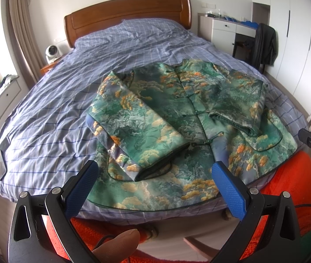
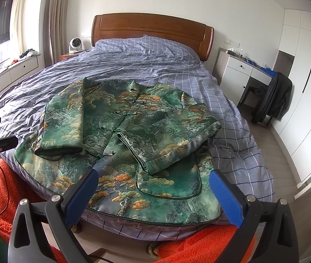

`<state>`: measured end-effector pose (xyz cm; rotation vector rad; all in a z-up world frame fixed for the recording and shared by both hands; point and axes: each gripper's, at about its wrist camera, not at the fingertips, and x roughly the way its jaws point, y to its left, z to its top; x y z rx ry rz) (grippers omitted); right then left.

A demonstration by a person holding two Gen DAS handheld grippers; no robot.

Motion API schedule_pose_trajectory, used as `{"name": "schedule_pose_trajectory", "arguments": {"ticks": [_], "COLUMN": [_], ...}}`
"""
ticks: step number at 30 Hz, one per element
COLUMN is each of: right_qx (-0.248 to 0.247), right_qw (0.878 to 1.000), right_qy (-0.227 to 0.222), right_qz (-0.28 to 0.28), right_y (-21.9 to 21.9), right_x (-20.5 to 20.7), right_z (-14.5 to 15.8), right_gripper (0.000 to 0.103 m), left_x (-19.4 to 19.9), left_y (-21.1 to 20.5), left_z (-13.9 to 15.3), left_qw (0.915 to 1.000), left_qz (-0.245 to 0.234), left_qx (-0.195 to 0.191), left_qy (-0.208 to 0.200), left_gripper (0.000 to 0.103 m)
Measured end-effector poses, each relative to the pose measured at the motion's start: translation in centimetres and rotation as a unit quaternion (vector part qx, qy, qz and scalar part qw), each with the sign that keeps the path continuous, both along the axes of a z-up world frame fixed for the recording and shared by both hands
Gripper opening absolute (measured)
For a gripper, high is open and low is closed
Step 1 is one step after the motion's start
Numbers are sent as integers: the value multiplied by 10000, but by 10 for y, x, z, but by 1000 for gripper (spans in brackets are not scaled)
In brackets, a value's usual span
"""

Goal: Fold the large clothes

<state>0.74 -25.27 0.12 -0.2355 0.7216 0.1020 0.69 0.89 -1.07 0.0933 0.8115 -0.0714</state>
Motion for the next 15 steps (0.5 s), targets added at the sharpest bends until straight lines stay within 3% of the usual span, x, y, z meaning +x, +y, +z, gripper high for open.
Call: {"name": "schedule_pose_trajectory", "arguments": {"ticks": [15], "right_qx": [23], "right_qw": [10000], "right_qy": [20], "right_qz": [29], "right_y": [3], "right_x": [1], "right_z": [-1], "right_gripper": [103], "left_x": [-2], "left_y": [-1], "left_z": [1], "left_qw": [10000], "left_qz": [-12], "left_qx": [37], "left_qy": [-8], "left_gripper": [103]}}
